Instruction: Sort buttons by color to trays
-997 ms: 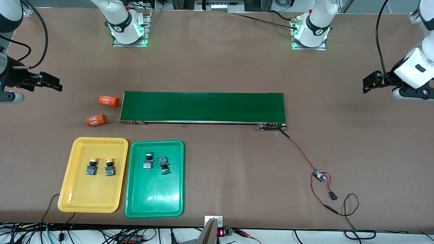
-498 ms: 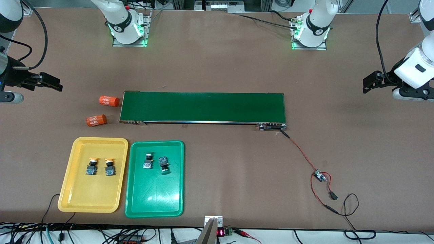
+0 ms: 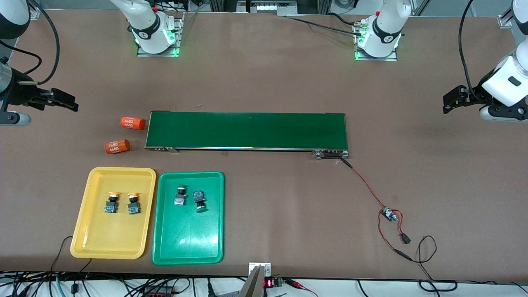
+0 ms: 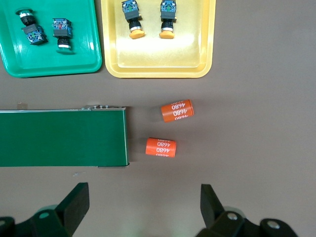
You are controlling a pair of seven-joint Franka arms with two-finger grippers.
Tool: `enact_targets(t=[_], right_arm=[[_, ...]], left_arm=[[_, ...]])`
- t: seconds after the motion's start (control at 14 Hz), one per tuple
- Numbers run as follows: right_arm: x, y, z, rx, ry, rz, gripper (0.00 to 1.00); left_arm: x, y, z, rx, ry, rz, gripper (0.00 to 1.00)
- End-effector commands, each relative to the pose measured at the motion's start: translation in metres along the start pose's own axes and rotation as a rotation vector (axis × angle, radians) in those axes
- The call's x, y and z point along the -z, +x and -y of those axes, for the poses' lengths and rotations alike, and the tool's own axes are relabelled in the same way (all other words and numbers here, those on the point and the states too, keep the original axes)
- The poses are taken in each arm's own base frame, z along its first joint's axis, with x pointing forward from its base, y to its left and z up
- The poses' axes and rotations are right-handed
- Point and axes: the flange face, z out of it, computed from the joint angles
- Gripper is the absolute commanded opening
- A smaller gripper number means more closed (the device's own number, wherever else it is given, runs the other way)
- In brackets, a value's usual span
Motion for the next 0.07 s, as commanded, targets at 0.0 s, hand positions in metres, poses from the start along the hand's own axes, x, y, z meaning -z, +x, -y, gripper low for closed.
enact_targets(t=[0.0], right_arm=[[0.0031,-0.0052,0.0036,-0.011,0.015,0.003,1.00]], left_arm=[[0.0070,0.0011,-0.0027,-0.027,0.000,0.002,1.00]])
